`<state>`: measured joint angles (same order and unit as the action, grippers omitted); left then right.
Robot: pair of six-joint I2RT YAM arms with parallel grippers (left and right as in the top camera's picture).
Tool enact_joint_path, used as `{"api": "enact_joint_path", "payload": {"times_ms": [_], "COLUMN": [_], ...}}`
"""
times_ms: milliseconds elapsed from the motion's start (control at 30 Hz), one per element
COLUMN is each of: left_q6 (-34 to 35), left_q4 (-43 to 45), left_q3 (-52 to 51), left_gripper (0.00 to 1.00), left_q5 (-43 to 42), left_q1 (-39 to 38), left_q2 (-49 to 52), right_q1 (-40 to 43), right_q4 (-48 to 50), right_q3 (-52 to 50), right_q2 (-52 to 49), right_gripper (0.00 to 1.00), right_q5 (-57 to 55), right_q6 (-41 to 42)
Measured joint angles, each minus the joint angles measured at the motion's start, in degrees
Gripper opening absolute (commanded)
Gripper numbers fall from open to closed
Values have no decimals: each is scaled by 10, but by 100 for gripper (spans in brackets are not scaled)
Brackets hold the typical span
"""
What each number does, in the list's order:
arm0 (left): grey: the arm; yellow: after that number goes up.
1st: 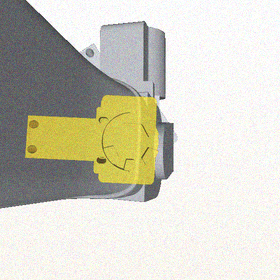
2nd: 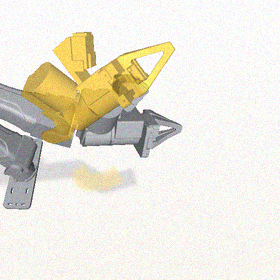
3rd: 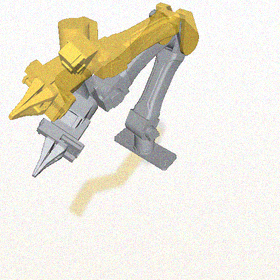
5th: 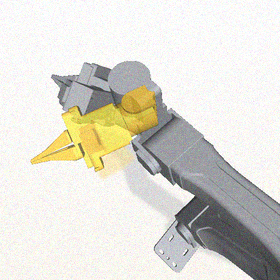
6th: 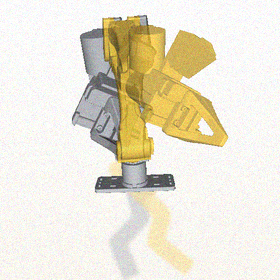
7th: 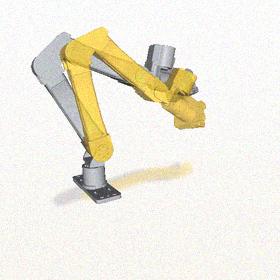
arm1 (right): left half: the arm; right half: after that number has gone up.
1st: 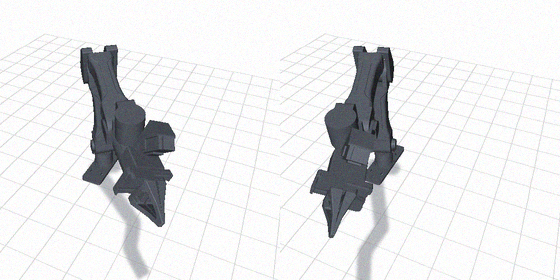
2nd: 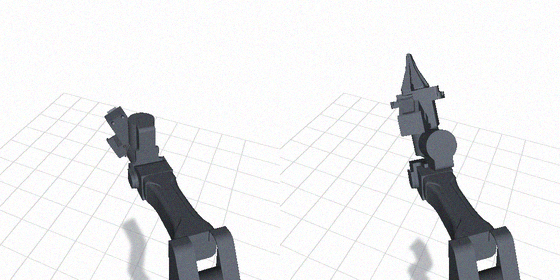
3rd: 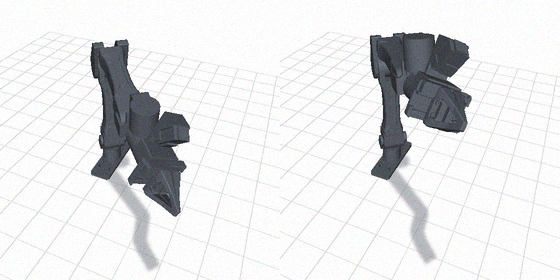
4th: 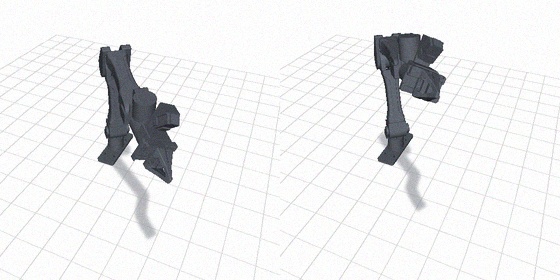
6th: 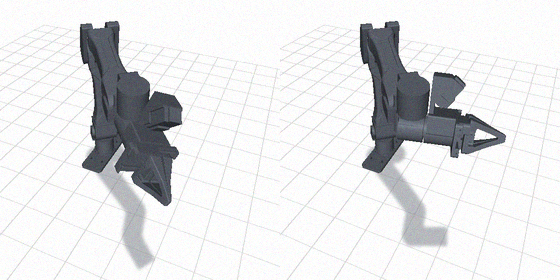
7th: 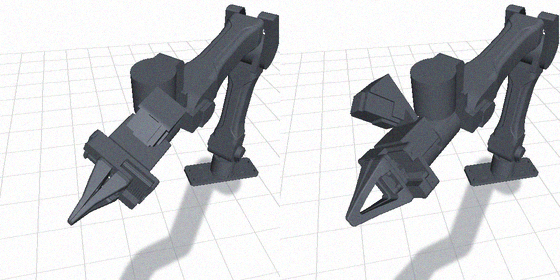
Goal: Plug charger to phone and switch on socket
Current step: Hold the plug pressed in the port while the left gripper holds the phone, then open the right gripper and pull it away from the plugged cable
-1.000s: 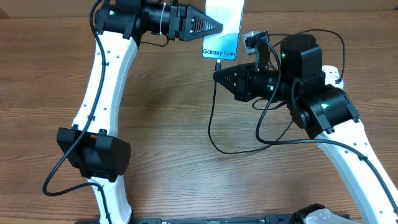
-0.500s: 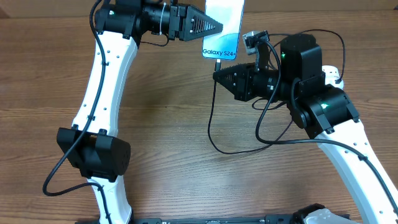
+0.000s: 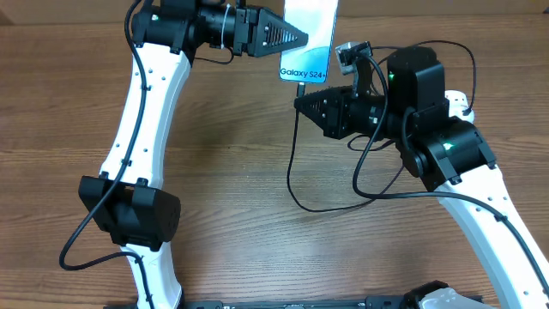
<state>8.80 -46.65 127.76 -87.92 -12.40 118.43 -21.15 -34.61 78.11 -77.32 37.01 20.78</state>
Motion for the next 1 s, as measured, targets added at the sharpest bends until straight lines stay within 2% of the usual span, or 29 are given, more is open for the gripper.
{"api": "enact_joint_path", "payload": {"times_ms": [367,700,933,1000], "left_q6": [-2,-45,-48,-48], "left_q4": [-6,-40,-45,-45], "left_q3": [0,0,0,0], "left_gripper": [4,4,4,4], "left_q5": [0,3,5,5], "left_q1": [-4,-3,-4,-4], "left_q2": [0,0,0,0], "right_q1": [4,32,36,36], "right_q4": [-5,-9,-5,-5], "right_q3": [0,1,5,5], "right_q2": [0,0,0,0], "right_gripper": [4,4,4,7], "right_q5": [-2,26,25,25], "right_q6": [-7,-11,-11,-11]}}
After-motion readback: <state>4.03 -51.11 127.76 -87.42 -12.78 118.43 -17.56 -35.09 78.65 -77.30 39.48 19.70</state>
